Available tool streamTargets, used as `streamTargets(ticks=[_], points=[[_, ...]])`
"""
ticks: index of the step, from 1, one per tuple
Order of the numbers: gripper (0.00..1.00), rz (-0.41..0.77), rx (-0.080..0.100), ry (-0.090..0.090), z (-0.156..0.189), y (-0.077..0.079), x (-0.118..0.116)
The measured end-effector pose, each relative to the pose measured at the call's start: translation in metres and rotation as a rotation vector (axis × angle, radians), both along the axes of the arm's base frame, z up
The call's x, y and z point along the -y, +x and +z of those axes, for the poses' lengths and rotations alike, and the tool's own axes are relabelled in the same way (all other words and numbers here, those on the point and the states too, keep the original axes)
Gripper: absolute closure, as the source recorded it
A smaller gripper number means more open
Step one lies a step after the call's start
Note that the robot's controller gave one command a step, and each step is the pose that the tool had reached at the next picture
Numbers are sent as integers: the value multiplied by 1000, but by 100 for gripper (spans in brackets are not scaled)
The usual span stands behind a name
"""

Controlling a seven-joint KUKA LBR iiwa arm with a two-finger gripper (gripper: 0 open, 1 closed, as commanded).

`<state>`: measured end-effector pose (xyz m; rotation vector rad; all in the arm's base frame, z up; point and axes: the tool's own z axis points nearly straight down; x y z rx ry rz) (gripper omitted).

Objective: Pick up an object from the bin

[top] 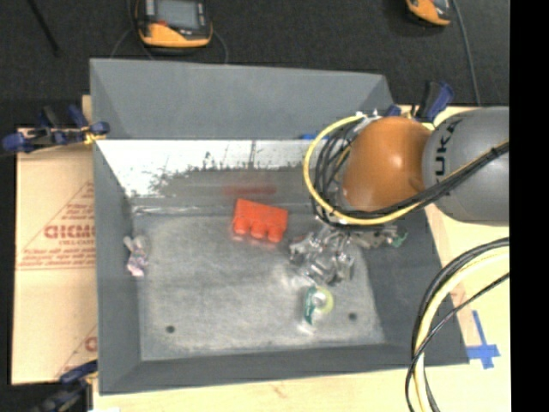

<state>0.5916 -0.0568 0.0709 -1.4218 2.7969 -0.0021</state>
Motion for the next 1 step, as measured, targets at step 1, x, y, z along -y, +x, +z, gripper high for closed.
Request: streamTargets(ticks=[1], points=[[100,-10,4,-2,156,-6,-1]])
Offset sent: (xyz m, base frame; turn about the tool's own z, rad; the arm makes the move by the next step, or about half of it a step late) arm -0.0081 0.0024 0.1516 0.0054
